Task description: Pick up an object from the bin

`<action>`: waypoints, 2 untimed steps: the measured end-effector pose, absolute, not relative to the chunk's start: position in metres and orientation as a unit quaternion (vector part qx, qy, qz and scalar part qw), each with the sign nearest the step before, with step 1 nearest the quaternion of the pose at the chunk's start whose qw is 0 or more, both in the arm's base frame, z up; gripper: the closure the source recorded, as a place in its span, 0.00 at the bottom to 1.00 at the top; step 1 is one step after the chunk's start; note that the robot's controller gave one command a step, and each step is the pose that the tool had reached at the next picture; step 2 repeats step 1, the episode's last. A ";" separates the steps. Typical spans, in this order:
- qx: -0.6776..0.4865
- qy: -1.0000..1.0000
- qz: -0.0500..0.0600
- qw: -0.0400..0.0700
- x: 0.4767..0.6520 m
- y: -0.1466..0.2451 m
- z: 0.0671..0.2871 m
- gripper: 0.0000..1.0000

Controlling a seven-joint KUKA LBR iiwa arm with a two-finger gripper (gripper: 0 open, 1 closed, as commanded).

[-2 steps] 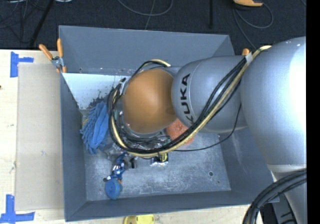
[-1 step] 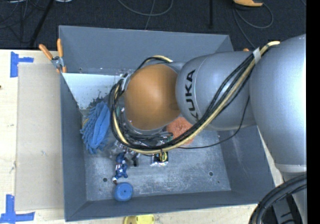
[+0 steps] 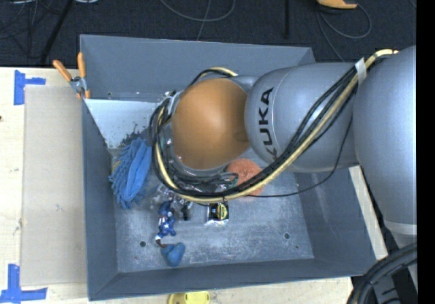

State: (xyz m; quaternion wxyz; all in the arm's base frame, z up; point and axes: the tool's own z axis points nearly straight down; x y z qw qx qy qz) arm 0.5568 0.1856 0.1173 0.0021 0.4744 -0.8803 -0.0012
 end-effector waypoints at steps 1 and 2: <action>0.474 -0.880 -0.001 0.000 0.558 0.186 0.137 1.00; 0.474 -0.880 -0.001 0.000 0.558 0.186 0.137 1.00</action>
Offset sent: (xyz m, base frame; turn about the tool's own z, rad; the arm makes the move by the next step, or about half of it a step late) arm 0.0002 -0.0002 0.0200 0.0000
